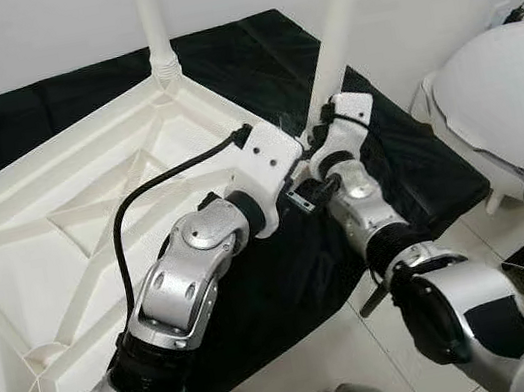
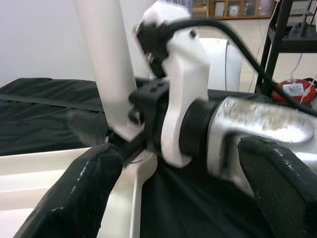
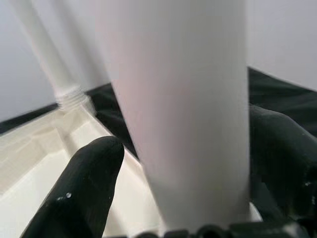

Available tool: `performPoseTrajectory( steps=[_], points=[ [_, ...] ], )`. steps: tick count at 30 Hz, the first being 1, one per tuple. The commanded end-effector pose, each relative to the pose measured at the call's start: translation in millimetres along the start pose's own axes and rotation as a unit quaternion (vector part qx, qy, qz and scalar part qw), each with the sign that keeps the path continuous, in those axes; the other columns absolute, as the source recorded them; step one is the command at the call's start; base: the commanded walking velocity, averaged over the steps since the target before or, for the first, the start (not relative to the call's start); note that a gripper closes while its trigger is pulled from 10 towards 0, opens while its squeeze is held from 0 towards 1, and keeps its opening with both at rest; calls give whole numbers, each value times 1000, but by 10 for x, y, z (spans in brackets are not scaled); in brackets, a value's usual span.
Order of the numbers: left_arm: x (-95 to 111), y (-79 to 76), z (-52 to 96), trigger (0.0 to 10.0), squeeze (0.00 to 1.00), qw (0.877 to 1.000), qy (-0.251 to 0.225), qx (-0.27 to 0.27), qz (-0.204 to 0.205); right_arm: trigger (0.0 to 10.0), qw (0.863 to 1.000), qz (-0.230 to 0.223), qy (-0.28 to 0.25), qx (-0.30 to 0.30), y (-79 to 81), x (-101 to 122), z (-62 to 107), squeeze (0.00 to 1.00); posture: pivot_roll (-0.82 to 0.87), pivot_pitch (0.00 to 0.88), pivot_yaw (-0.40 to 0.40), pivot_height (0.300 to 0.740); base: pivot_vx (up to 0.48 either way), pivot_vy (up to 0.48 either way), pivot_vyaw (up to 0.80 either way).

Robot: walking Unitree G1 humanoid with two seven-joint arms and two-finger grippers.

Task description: Building children table

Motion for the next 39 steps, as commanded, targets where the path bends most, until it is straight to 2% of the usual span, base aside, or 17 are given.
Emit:
performPoseTrajectory(
  steps=[1, 5, 7, 8, 16, 20, 22, 26, 31, 32, 33, 34, 36, 37, 39],
  points=[
    [-20, -28, 2, 10000, 0, 1000, 2, -6, -7, 10000, 1000, -12, 9, 11, -43, -60, 30, 0, 0, 5, -52, 740, 0, 0, 0],
    [-46, -60, 11, 10000, 0, 1000, 6, -14, -4, 10000, 999, -13, 0, 50, -207, -50, 49, 0, -7, 13, -45, 740, 0, 0, 0],
    [-46, -60, 11, 10000, 0, 1000, 6, -14, -4, 10000, 999, -13, 0, 50, -207, -50, 49, 0, -7, 13, -45, 740, 0, 0, 0],
    [-52, -59, 14, 10000, 0, 1000, 8, -16, -4, 10000, 997, -9, 3, 80, -288, -46, 50, 0, -7, 20, -40, 740, 0, 0, 0],
    [-39, -34, 21, 10000, 0, 1000, 7, -14, -6, 10000, 989, 12, 13, 149, -399, -6, 30, 0, 0, 24, -36, 740, 0, 0, 0],
    [-37, -31, 22, 10000, 0, 1000, 7, -13, -6, 10000, 987, 13, 16, 157, -408, -2, 28, 0, 2, 23, -36, 740, 0, 0, 0],
    [-21, -27, 23, 10000, 0, 1000, 5, -11, -5, 10000, 981, 22, 25, 192, -393, 9, 22, 0, 8, 25, -39, 740, 0, 0, 0],
    [-10, -24, 19, 10000, 0, 1000, 3, -9, -4, 10000, 974, 34, 39, 220, -383, 23, 3, 0, 11, 25, -40, 740, 0, 0, 0],
    [-7, -24, 21, 10000, 0, 1000, 2, -8, -4, 10000, 972, 46, 43, 228, -375, 36, -11, 0, 13, 23, -39, 740, 0, 0, 0],
    [-4, -23, 22, 10000, 0, 1000, 2, -8, -4, 4706, 971, 50, 45, 230, -378, 48, -21, 0, 16, 22, -41, 740, 0, 0, 0],
    [-4, -23, 22, 10000, 0, 1000, 2, -8, -4, 4706, 971, 50, 45, 230, -378, 48, -21, 0, 16, 22, -41, 740, 0, 0, 0],
    [-1, -21, 23, 10000, 0, 1000, 1, -7, -4, 2863, 970, 55, 46, 231, -383, 56, -29, 0, 18, 21, -42, 740, 0, 0, 0],
    [-1, -21, 23, 10000, 0, 1000, 1, -7, -4, 2863, 970, 55, 46, 231, -383, 56, -29, 0, 18, 21, -42, 740, 0, 0, 0],
    [0, -19, 25, 10000, 0, 1000, 1, -7, -4, 0, 969, 57, 48, 234, -383, 59, -32, 0, 20, 21, -43, 740, 0, 0, 0],
    [2, -17, 28, 10000, 0, 1000, 1, -6, -5, 0, 967, 59, 52, 241, -382, 48, -24, 0, 21, 21, -44, 740, 0, 0, 0]
  ],
)
Point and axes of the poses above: a point about 5 cm out from each wrist's last joint towards the gripper, its own z axis pointing back from the gripper into the wrist, its own x axis along the axis of the wrist's last joint, y = z × x, the point moved 3 cm from there along -z, pointing out of the wrist towards the gripper, and after that the axes turned 9 degrees about z, right-handed, at the moved point
